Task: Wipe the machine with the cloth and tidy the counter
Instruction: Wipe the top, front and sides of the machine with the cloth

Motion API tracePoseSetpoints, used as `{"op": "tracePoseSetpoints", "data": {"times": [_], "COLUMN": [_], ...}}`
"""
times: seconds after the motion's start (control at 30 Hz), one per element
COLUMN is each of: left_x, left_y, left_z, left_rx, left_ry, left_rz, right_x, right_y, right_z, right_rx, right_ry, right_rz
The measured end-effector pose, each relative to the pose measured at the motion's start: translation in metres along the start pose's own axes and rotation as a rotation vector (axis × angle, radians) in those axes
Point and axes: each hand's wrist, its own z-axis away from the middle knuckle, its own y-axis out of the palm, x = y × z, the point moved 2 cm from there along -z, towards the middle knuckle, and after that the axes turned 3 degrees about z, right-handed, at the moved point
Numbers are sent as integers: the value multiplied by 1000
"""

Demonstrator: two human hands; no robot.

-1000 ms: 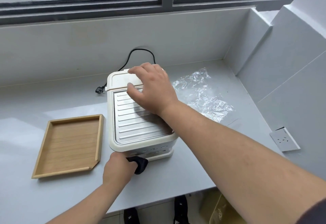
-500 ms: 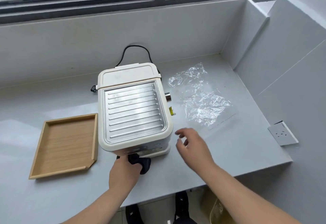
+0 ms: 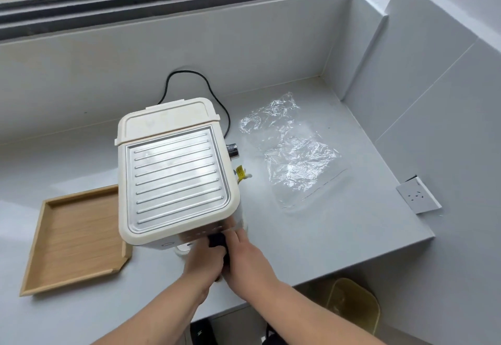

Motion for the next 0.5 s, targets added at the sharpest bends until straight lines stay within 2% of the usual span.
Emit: {"op": "tracePoseSetpoints", "data": {"times": [0.13,0.23,0.3,0.43,0.5], "left_x": [-17,-34,-45,-65,-78], "left_y": [8,13,17,29,36], "left_z": [6,18,29,52,62], "left_rx": [123,135,83,101,130], "left_ry": [45,145,238,385,475], "left_rz": [-110,-390,-558,-603,-618], "right_x": [-9,-23,-34,-46,-48], "right_y": [-14,-32,-46,-64,-72], "right_z": [-2,-5,-10,-28,-36], "right_rx": [-62,-98,-154,-158,-169], "right_ry": [70,123,191,349,369], "right_rz": [-10,-38,-57,-146,-215]}}
